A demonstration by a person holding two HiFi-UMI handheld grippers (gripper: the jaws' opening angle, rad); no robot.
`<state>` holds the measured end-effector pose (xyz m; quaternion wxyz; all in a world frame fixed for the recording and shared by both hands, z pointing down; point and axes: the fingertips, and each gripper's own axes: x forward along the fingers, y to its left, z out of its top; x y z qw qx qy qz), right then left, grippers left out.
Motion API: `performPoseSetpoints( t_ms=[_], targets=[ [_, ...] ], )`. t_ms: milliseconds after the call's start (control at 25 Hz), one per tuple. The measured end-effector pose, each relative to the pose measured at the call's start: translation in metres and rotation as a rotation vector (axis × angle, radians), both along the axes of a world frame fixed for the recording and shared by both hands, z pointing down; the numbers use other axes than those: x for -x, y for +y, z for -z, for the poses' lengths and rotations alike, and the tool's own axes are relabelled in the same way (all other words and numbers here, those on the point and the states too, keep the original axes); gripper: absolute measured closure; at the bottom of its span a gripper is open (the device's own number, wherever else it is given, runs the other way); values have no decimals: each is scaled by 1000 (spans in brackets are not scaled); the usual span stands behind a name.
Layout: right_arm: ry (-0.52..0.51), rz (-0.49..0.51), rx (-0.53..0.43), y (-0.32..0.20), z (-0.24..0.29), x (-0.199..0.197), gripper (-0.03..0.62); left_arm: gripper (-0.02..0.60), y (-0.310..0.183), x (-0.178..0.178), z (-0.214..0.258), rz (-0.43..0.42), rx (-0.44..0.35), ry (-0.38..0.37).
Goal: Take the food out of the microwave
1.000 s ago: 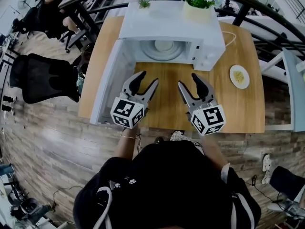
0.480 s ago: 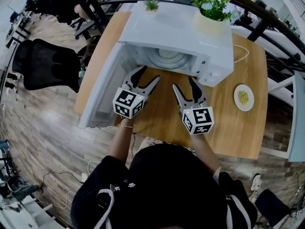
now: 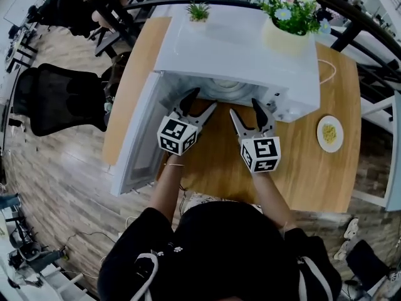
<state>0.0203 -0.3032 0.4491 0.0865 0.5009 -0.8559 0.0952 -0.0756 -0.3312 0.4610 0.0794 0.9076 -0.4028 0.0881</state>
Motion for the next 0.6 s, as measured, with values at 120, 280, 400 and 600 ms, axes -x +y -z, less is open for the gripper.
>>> performPoseSetpoints(
  t_ms=[120, 280, 400, 600],
  targets=[
    [17, -8, -1, -16, -7, 11, 319, 322, -14, 0, -12, -15, 34, 4],
    [22, -27, 17, -31, -19, 19, 313, 321, -30, -1, -21, -29, 58, 19],
    [26, -43, 35, -40, -29, 21, 312, 319, -39, -4, -26, -39, 68, 19],
    [42, -74, 52, -52, -40, 25, 309, 319, -49, -4, -32, -35, 81, 35]
  ],
)
